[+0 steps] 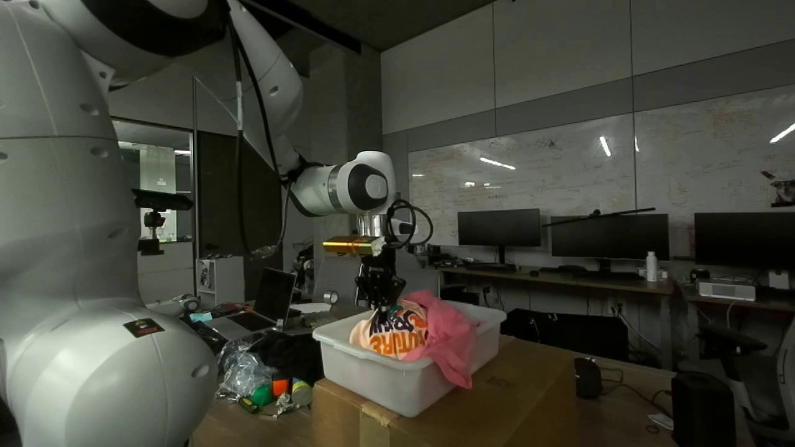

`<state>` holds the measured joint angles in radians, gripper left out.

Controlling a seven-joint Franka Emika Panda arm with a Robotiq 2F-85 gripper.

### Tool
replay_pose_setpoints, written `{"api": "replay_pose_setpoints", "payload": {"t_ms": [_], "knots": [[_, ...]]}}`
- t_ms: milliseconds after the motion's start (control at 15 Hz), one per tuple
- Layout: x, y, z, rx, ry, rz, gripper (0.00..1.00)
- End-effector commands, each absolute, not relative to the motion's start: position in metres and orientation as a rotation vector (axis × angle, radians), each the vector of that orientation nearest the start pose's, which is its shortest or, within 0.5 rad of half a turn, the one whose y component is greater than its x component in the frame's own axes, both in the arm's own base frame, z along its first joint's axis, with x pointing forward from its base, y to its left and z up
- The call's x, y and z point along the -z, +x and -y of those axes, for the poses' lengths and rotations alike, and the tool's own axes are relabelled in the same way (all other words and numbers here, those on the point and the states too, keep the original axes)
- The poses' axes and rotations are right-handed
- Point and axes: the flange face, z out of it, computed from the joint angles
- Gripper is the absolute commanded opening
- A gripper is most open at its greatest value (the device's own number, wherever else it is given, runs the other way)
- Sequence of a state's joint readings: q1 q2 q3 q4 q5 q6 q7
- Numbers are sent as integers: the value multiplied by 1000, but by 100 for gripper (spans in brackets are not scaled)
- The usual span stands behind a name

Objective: Pick up the clothes from the container and put them on the table.

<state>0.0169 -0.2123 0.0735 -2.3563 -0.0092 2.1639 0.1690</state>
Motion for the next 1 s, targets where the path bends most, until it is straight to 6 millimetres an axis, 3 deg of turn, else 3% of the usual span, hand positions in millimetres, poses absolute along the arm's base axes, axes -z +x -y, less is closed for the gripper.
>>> {"api": "replay_pose_setpoints", "payload": {"t_ms": [0, 133, 267, 733, 933], "knots": [[-425, 470, -44, 94, -3088, -86, 8], [-439, 466, -44, 136, -3063, -86, 8], [-469, 456, -42, 244, -3066, -89, 8], [-612, 399, -45, 761, -3024, -124, 7], [-658, 378, -53, 938, -2978, -124, 7]]}}
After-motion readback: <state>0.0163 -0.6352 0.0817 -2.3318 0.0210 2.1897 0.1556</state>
